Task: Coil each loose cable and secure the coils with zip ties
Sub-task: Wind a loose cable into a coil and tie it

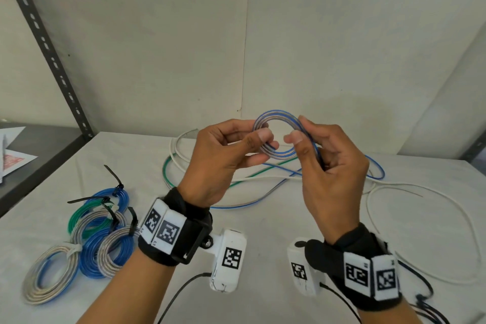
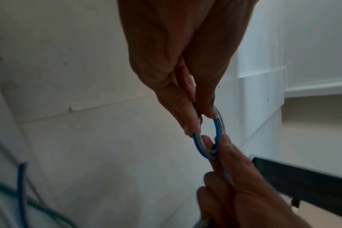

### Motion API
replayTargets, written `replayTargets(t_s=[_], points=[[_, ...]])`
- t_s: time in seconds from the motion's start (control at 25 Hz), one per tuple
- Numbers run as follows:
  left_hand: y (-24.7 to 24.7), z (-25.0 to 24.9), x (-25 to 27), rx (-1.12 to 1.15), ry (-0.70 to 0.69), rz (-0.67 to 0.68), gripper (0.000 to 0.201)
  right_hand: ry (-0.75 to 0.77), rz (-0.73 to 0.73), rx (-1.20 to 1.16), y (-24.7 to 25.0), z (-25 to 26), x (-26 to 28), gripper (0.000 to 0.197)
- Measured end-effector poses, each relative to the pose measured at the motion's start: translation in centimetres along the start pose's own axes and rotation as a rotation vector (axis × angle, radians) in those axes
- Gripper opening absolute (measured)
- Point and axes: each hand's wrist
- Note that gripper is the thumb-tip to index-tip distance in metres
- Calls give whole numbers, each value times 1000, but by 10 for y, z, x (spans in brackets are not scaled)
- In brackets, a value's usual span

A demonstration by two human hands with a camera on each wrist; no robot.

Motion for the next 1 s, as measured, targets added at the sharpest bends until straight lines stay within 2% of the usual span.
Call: replayTargets(t_s=[0.16, 0.28, 0.4, 0.48, 0.56, 0.68, 0.84, 1.0], points=[[6, 0, -1, -140, -24, 166, 32, -69, 197, 37, 14, -6, -9, 16], [5, -1, -1, -151, 24, 191, 29, -80, 326, 106, 15, -10, -8, 20], [-1, 3, -2, -131, 82, 195, 26, -73, 396, 121, 11, -9, -4, 26], [-1, 4, -1, -138, 83, 209, 21, -78, 397, 111, 10, -10, -4, 26], [5, 1, 0, -178, -1, 252, 14, -77, 365, 97, 14, -11, -6, 25], [16, -2, 0, -241, -90, 339, 28, -85, 343, 62, 19, -11, -11, 21], [18, -4, 1, -207, -29, 329, 34, -120, 336, 17, 20, -9, -13, 19], [24, -7, 3, -259, 29, 316, 23, -141, 314, -45, 21, -6, -14, 19]])
Point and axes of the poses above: each hand's wrist, its own x-axis away from the middle knuckle, its own y-axis out of the back of the hand, z = x × y, and after that the axes turned 14 degrees about -x, right-handed
